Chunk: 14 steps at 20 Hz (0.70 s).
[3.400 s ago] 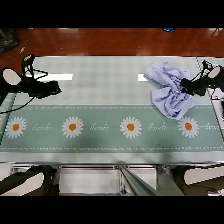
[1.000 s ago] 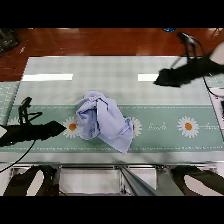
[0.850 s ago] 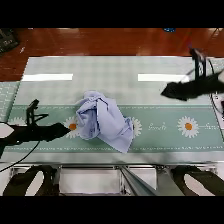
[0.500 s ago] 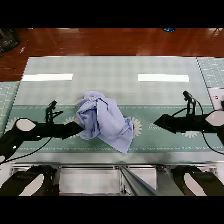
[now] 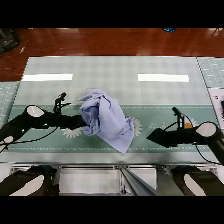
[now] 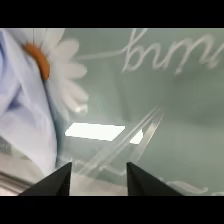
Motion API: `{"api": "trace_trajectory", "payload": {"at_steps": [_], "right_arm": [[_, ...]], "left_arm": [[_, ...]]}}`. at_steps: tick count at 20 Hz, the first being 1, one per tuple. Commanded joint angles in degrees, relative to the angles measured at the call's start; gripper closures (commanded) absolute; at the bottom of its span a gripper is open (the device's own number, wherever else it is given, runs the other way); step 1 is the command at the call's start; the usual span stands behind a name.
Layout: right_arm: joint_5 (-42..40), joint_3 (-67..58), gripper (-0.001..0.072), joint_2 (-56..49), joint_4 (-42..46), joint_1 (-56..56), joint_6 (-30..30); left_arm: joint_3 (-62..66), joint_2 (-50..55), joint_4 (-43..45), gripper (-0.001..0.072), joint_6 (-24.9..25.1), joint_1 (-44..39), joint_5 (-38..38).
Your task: Fold the shirts.
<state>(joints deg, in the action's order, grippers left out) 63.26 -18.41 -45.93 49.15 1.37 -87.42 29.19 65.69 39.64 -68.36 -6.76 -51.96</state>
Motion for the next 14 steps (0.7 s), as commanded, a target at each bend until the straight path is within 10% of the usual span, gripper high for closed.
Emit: {"api": "trace_trajectory", "payload": {"at_steps": [1,10,11,13,14], "right_arm": [[-5.07,1.51,0.031,-2.43,-2.43,11.04,-4.07],[-28.28,-6.49,0.0311,-22.32,-18.88,31.15,-1.88],[-29.27,-8.52,0.0361,-24.5,-19.15,32.28,-1.75],[-28.46,-12.41,0.0685,-27.21,-19.39,33.51,2.49],[-26.4,-14.38,0.0684,-26.88,-19.56,33.46,5.29]], "left_arm": [[1.64,0.61,0.22,0.069,0.85,0.74,-1.2],[1.64,0.61,0.2,0.069,0.83,0.72,-1.22],[1.64,0.61,0.17,0.069,0.83,0.74,-1.22],[2.56,0.55,0.37,0.069,1.49,1.25,-2.47],[3.91,0.35,0.39,0.069,2.4,2.78,-4.87]]}}
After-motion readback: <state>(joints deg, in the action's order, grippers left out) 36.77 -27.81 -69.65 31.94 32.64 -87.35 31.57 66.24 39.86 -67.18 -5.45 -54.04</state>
